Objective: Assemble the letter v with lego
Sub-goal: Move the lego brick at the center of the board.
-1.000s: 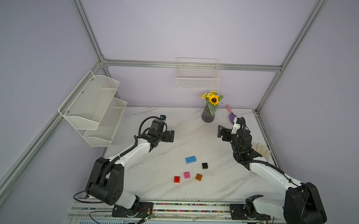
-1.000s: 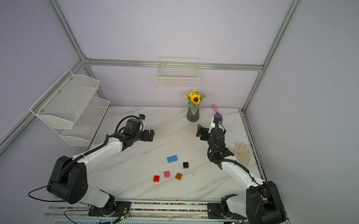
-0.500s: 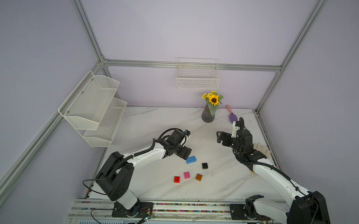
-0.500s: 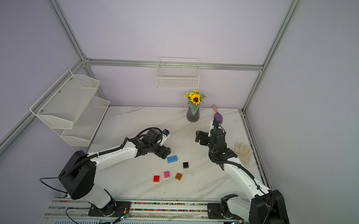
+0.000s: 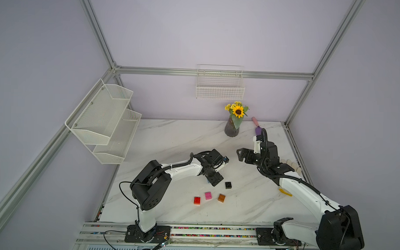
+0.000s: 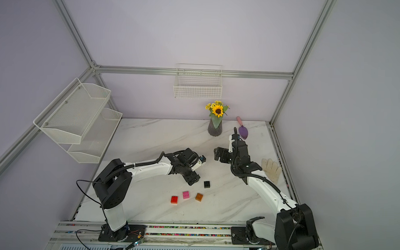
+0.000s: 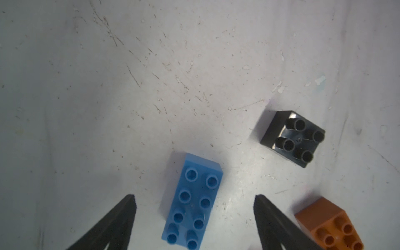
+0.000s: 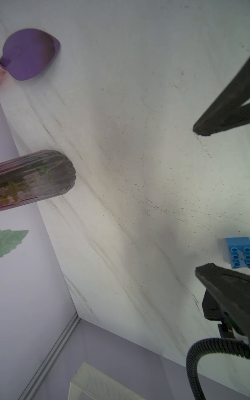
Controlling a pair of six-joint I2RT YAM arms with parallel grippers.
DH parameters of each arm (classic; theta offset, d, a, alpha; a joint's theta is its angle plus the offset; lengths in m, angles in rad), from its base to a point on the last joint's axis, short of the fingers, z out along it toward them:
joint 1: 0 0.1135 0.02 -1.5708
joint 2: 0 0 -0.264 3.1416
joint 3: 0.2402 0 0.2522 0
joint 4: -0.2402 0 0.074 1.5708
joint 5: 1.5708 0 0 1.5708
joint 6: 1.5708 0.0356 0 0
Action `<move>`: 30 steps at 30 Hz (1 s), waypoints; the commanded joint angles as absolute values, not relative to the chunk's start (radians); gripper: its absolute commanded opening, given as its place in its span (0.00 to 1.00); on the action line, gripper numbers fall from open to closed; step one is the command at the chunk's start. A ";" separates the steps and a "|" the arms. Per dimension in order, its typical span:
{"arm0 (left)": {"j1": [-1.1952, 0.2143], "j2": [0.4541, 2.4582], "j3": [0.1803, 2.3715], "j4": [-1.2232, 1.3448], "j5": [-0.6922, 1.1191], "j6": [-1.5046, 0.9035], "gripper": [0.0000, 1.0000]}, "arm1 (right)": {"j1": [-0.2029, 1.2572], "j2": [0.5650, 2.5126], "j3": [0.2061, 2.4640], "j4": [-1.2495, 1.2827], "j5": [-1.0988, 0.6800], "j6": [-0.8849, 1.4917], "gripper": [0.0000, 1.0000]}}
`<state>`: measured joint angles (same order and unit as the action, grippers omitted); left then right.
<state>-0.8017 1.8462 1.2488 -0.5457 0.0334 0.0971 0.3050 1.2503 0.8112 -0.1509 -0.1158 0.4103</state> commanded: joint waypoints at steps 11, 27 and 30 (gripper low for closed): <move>-0.805 1.899 1.286 -0.588 0.012 0.201 0.77 | 0.311 1.214 0.806 -0.261 -0.261 0.393 0.97; -0.784 1.988 1.371 -0.666 -0.018 0.204 0.59 | 0.311 1.216 0.801 -0.270 -0.288 0.393 0.97; -0.779 1.999 1.367 -0.676 -0.024 0.207 0.56 | 0.310 1.221 0.801 -0.274 -0.295 0.393 0.97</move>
